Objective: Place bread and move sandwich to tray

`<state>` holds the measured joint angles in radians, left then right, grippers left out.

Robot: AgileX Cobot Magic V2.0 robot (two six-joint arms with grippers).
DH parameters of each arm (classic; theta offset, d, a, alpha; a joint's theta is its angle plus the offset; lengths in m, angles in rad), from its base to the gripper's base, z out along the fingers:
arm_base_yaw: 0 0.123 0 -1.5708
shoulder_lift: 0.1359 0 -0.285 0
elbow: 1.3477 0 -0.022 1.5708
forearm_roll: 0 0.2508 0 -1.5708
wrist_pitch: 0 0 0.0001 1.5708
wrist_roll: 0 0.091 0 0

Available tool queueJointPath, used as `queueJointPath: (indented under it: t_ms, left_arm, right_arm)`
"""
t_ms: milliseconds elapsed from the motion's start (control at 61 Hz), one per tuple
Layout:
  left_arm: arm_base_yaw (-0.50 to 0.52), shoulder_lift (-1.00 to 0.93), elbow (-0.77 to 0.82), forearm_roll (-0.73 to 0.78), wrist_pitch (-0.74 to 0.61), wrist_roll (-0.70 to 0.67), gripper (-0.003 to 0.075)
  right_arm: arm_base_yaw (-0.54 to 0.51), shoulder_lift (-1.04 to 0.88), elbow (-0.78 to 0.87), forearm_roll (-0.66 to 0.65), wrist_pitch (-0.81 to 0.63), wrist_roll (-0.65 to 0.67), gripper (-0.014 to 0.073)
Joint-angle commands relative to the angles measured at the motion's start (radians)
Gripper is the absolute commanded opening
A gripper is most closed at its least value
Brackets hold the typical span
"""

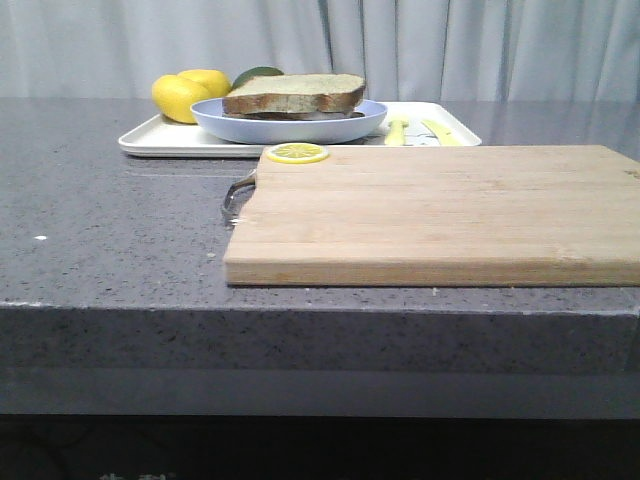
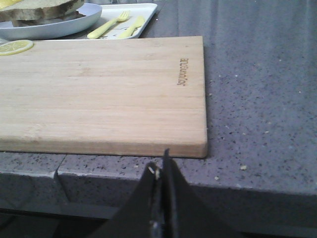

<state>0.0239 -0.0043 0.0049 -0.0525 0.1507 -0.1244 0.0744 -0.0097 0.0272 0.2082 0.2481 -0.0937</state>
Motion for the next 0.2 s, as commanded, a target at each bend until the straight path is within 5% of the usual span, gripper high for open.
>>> queueJointPath:
  t_ms: [0,180]
  left_arm:
    - [0.001,-0.021,0.001,-0.008,-0.082,-0.009,-0.0020]
    - [0.001,-0.021,0.001,-0.008,-0.082,-0.009,-0.0020]
  right_arm:
    - [-0.004,-0.012,-0.003,0.007,-0.073,-0.002,-0.0060]
    - [-0.004,-0.012,-0.003,0.007,-0.073,-0.002,-0.0060]
